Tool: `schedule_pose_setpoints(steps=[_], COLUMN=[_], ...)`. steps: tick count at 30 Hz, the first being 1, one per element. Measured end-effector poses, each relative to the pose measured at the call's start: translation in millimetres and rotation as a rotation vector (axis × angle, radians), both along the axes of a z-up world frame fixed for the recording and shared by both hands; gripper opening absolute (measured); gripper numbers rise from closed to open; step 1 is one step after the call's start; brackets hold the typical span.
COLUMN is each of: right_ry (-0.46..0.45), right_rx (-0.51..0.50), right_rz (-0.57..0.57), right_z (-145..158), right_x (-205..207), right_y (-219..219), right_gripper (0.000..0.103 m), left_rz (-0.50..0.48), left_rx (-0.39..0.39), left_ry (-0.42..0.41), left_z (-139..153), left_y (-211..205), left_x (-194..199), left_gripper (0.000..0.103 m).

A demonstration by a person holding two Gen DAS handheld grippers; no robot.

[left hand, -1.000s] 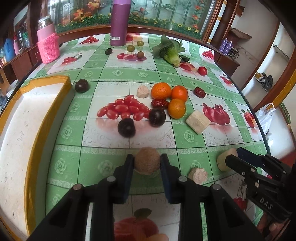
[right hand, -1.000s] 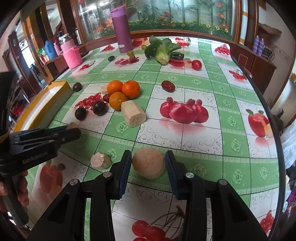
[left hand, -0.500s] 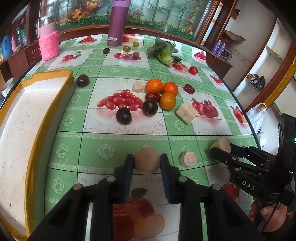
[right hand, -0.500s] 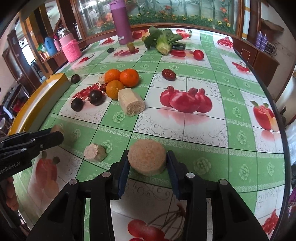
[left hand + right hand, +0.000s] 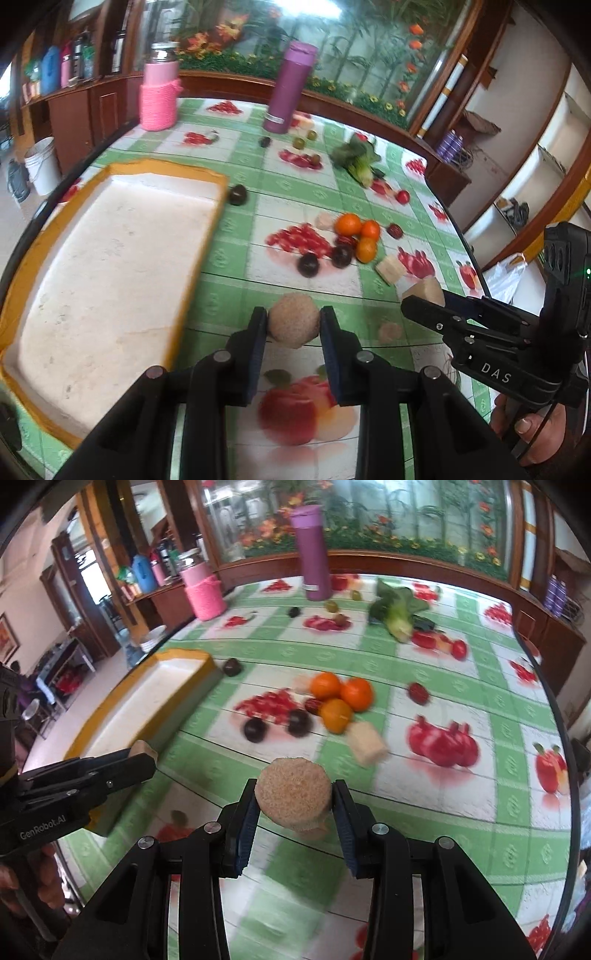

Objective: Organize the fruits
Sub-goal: 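Carry both pieces into the white tray and open both tools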

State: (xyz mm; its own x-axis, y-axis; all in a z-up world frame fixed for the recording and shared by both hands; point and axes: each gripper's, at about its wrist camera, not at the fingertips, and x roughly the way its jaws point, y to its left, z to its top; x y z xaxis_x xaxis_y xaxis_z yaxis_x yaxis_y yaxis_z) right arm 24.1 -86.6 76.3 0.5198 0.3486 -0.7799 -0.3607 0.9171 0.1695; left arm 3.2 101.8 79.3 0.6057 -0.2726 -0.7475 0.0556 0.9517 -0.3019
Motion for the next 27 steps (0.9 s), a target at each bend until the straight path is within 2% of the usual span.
schedule_pose_setpoints(steps=[10,17,22,27], right_ry=[0.032,0.093,0.128,0.14], right_rx=[0.043,0.033,-0.03,-0.084], right_rz=[0.23,0.34,0.377,0.379], right_z=[7.7,-13.4,-36.5,-51.8], right_x=[22.0,45.4,60.1,68.9], right_y=[120.5,201.2,239.1,255.9], right_gripper=[0.038,0.038,0.038,0.038], left_rz=[0.215,0.34,0.374,0.375], left_rx=[0.047,0.098,0.112,0.117], left_ry=[-0.004,0.059,0.099,0.128], left_z=[-4.7,-31.2,-48.1,-59.7], left_y=[91.3,141.5,160.0,168.5], left_x=[-19.2,-21.5,-17.1,-15.9], left_gripper=[0.032,0.032,0.032,0.032])
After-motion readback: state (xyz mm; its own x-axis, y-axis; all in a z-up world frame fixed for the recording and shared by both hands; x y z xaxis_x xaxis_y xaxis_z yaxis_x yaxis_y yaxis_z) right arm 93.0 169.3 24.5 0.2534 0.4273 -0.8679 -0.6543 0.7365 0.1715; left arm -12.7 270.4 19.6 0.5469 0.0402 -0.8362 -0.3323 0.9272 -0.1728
